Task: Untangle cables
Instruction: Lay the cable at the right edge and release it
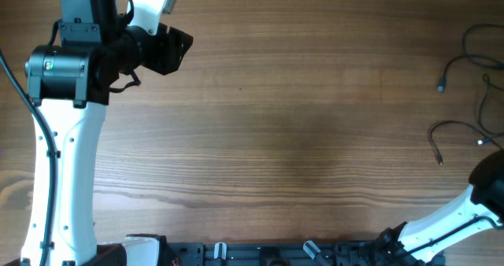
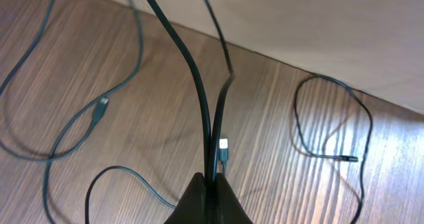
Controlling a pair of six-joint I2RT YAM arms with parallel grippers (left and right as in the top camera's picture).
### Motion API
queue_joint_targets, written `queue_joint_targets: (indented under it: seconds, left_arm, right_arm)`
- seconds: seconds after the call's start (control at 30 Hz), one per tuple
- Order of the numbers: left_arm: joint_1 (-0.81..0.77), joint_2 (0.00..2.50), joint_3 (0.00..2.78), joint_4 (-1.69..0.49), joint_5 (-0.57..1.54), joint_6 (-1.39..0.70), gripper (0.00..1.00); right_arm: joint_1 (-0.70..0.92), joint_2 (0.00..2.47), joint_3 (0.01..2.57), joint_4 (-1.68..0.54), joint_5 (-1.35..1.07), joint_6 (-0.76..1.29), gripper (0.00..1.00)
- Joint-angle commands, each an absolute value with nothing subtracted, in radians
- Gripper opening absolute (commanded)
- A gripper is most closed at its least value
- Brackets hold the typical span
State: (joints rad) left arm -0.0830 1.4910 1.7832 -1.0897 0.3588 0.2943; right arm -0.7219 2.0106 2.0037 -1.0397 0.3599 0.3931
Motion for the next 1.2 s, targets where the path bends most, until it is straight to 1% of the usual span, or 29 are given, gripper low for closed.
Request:
queue_joint_targets:
  seconds: [0.0,0.17,0.5,0.53,0.57,0.6,0.63,0.67,0.83,1.03,1.17]
  left_arm:
    - [-0.083,1.467,1.784,-1.090,0.378,0.307,0.55]
    - [-0.086,1.467,1.784,-1.089,0.379,0.307,0.55]
    - [-0.140,1.467,1.784,-1.078,0.377,0.315,0.55]
    - [-0.140,1.467,1.784,-1.077,0.377,0.315,0.55]
    - [-0.140,1.467,1.784,-1.078,0.377,0.315,0.55]
    - [-0.139,1.467,1.784,-1.078,0.377,0.315,0.55]
    - [-0.139,1.467,1.784,-1.078,0.377,0.315,0.55]
    - [-0.139,1.467,1.784,-1.078,0.377,0.315,0.55]
    - [-0.139,1.467,1.784,-1.078,0.377,0.315,0.55]
    - [-0.139,1.467,1.784,-1.078,0.370,0.319,0.57]
    - [-0.139,1.467,1.784,-1.078,0.370,0.327,0.58]
  right_arm:
    - [-0.772,2.009,2.003,-1.042,0.380,0.420,0.04]
    - [-0.813,2.009,2.003,-1.052,0.380,0.418,0.05]
    - [-0.816,2.009,2.003,-1.048,0.342,0.411,0.05]
    - [-0.816,2.009,2.003,-1.048,0.342,0.411,0.12]
    - [-0.816,2.009,2.003,-1.048,0.342,0.411,0.28]
    - [-0.816,2.009,2.003,-1.049,0.341,0.413,0.46]
    - [-0.816,2.009,2.003,-1.050,0.340,0.420,0.67]
    - [-0.816,2.009,2.003,-1.052,0.338,0.419,0.99]
    - [-0.816,2.009,2.003,-1.048,0.328,0.419,1.00]
    - [-0.809,2.000,2.003,-1.054,0.224,0.419,0.99]
    - [-0.794,1.964,2.003,-1.055,0.199,0.415,0.99]
